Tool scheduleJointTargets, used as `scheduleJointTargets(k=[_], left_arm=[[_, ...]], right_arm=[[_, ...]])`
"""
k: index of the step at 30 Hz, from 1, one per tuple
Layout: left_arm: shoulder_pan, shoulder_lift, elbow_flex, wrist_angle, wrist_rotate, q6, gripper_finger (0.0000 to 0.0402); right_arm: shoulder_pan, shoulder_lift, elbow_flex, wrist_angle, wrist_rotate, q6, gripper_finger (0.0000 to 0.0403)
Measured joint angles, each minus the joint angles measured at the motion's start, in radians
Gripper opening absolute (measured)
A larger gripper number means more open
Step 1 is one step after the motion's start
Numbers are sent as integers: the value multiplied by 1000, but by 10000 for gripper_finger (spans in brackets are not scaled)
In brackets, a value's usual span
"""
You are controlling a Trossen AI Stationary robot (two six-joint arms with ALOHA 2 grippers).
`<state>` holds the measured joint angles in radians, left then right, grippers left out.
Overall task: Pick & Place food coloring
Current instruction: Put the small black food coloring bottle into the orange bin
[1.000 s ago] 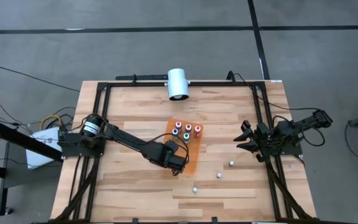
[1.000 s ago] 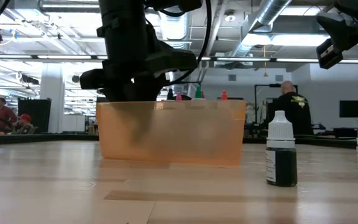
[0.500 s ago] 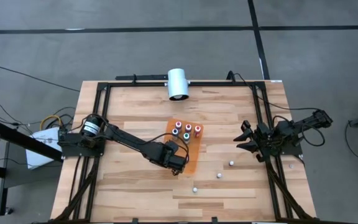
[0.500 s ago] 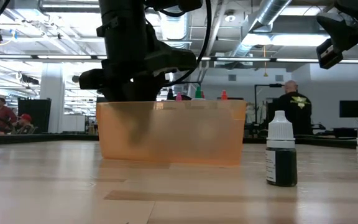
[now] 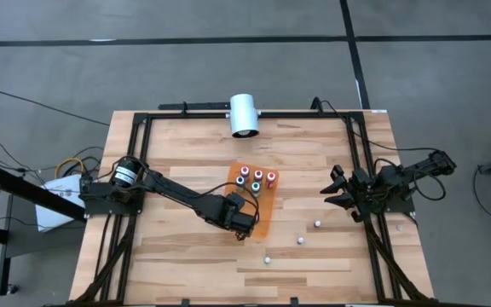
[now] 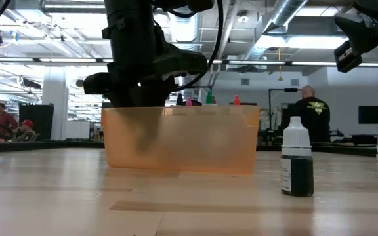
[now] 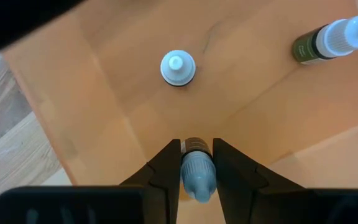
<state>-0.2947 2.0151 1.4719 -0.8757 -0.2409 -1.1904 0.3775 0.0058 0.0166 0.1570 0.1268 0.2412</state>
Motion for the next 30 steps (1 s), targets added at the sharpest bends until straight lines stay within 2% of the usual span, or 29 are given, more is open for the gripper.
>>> scheduleJointTargets(k=[17, 26, 30], left_arm=[[0, -1, 0, 0, 7, 0, 76], [0, -1, 0, -8, 8, -23, 146], [0, -1, 0, -7, 8, -23, 165]], right_arm=[[0, 0, 0, 0, 0, 0, 116], [0, 0, 0, 0, 0, 0, 116], [0, 0, 0, 0, 0, 0, 116]])
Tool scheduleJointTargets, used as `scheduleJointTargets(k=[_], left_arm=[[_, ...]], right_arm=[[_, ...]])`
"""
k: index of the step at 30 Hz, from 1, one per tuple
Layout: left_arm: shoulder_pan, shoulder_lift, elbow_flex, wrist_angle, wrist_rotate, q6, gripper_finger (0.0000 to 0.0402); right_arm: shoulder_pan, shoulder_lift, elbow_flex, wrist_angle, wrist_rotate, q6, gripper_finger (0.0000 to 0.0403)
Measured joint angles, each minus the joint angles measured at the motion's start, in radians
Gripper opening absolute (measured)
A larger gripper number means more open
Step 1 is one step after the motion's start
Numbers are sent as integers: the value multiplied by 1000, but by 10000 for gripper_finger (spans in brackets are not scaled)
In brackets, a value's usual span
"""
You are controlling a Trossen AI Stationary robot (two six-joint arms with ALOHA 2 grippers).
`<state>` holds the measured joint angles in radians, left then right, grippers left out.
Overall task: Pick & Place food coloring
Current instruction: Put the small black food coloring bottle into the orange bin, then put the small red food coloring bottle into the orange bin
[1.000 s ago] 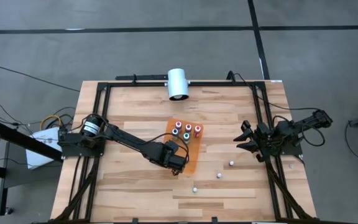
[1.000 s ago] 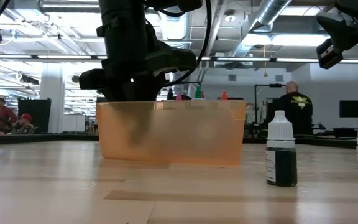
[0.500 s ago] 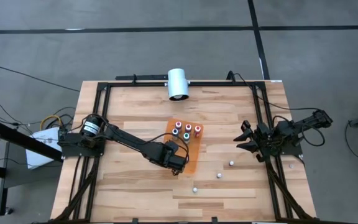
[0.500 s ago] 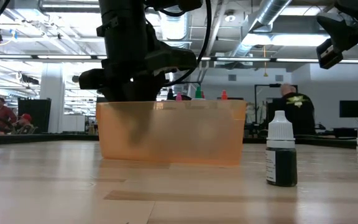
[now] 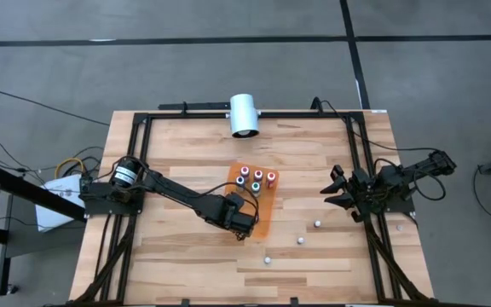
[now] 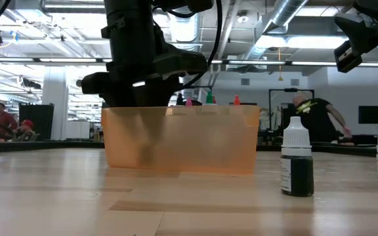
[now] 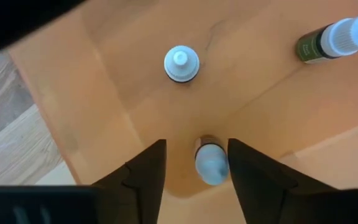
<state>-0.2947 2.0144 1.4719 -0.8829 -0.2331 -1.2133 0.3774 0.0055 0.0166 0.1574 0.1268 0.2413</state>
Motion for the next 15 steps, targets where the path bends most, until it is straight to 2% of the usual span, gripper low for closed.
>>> scheduleJointTargets(k=[8, 15], left_arm=[[0, 0, 37, -52, 27, -16, 169], [0, -2, 226, -305, -92, -29, 169]], right_arm=[[0, 0, 0, 0, 0, 1, 116], [0, 0, 0, 0, 0, 85, 116]])
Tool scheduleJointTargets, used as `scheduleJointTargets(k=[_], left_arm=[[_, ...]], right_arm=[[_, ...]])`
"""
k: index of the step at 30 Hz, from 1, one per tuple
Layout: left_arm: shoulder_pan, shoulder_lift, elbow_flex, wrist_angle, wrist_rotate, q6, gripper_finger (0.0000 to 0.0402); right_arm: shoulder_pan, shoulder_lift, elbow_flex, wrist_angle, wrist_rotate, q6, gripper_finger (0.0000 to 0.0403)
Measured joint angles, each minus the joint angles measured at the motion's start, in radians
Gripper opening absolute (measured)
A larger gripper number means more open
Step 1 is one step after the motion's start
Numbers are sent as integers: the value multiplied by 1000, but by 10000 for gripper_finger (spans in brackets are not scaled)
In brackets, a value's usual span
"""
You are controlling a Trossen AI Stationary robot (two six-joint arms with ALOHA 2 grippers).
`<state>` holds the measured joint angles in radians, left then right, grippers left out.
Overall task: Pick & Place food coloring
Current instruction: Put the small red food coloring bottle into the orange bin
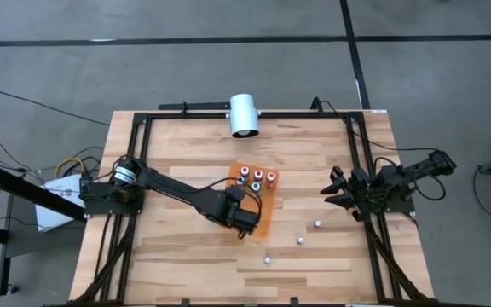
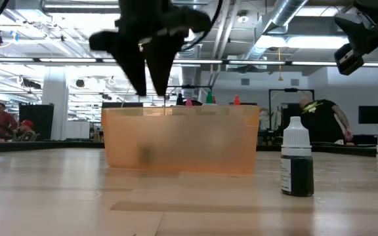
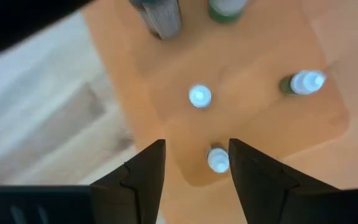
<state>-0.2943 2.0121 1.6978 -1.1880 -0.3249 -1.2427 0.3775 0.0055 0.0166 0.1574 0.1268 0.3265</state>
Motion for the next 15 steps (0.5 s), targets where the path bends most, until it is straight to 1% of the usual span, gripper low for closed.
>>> scheduleJointTargets(k=[3, 6, 10, 15], left_arm=[[-6, 0, 73, -94, -39, 43, 169], [-25, 0, 111, -134, -104, 79, 169], [-54, 0, 101, -150, -194, 79, 169], [-76, 0, 56, -163, -235, 11, 169]], right_arm=[[0, 0, 0, 0, 0, 57, 116], [0, 0, 0, 0, 0, 96, 116], [0, 0, 0, 0, 0, 102, 116], [0, 0, 0, 0, 6, 103, 116]])
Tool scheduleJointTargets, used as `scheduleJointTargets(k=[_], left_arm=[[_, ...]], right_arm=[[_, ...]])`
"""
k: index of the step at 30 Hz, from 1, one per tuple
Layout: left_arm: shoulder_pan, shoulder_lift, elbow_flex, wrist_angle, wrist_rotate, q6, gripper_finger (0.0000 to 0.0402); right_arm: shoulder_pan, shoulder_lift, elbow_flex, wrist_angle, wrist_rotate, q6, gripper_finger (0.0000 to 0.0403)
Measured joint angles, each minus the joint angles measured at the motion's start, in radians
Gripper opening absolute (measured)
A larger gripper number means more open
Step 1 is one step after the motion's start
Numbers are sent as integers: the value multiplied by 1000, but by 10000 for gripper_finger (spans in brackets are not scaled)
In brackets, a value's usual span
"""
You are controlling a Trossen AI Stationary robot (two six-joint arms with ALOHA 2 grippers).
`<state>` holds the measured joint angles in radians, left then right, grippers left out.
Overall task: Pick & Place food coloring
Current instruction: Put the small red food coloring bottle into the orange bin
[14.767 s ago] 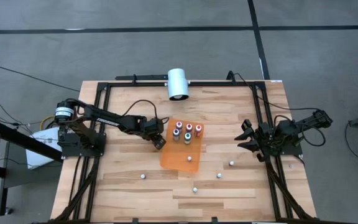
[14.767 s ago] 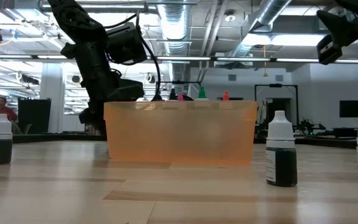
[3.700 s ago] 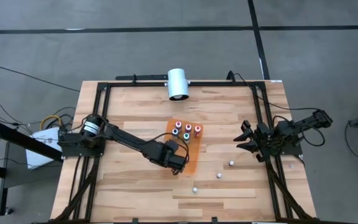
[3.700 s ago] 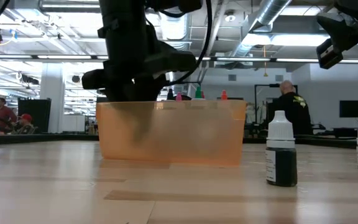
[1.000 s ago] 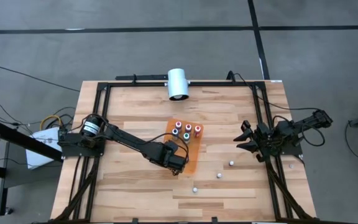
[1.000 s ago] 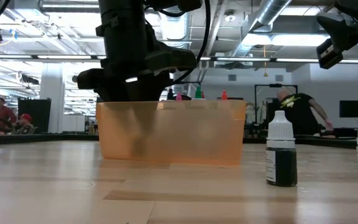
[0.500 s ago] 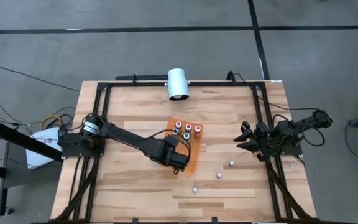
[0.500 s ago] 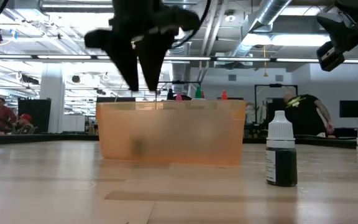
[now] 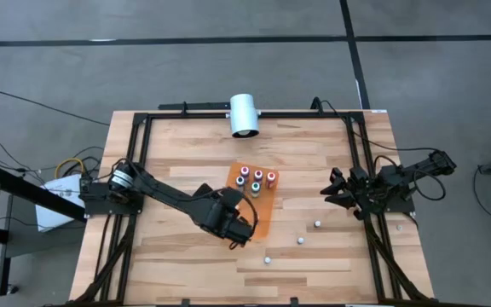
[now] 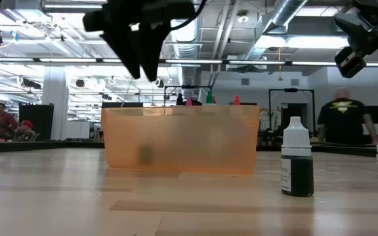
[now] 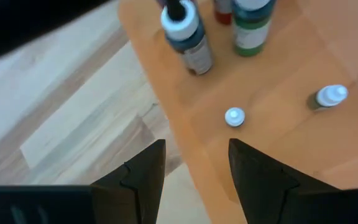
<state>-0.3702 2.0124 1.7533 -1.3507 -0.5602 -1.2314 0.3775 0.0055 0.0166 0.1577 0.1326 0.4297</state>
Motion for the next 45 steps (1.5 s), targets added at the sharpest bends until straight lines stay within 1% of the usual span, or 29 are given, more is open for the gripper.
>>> scheduleJointTargets(k=[5, 7, 10, 13, 17, 20, 24, 27, 29, 32, 34, 36, 38, 40, 45], left_arm=[[-13, -51, -108, 45, -3, -102, 169], [-18, -96, -171, 94, -3, -118, 169], [-26, -191, -299, 215, -9, -124, 169], [-28, -307, -459, 375, -28, -124, 169], [-31, -460, -701, 632, -31, -117, 169], [-42, -560, -867, 822, -30, -80, 169], [-62, -663, -1046, 1046, -42, -17, 169], [-79, -725, -1151, 1173, -76, 19, 169], [-88, -766, -1208, 1231, -83, 44, 169], [-95, -838, -1269, 1272, -85, 72, 169], [-102, -898, -1295, 1278, -102, 104, 169], [-110, -957, -1312, 1284, -140, 150, 169], [-118, -1017, -1320, 1264, -201, 200, 169], [-121, -1075, -1320, 1233, -239, 233, 169], [-121, -1195, -1320, 1182, -237, 323, 169]], right_arm=[[0, 0, 0, 1, 0, 0, 116], [0, 0, 0, 1, 0, 0, 116], [0, 0, 0, 1, 1, 0, 116], [0, 0, 0, 1, 23, -9, 116], [0, 0, 0, 11, 48, -18, 116], [0, 0, 0, 27, 83, -18, 116], [0, 0, 1, 38, 102, -20, 116], [0, 0, 1, 38, 103, -82, 116], [0, 1, 8, 26, 103, -131, 116], [0, 3, 46, -21, 103, -189, 116], [0, 13, 85, -87, 103, -201, 116], [0, 28, 135, -174, 103, -202, 116], [0, 53, 189, -268, 103, -202, 116], [0, 80, 237, -364, 102, -202, 116], [0, 161, 338, -497, 103, -203, 116]])
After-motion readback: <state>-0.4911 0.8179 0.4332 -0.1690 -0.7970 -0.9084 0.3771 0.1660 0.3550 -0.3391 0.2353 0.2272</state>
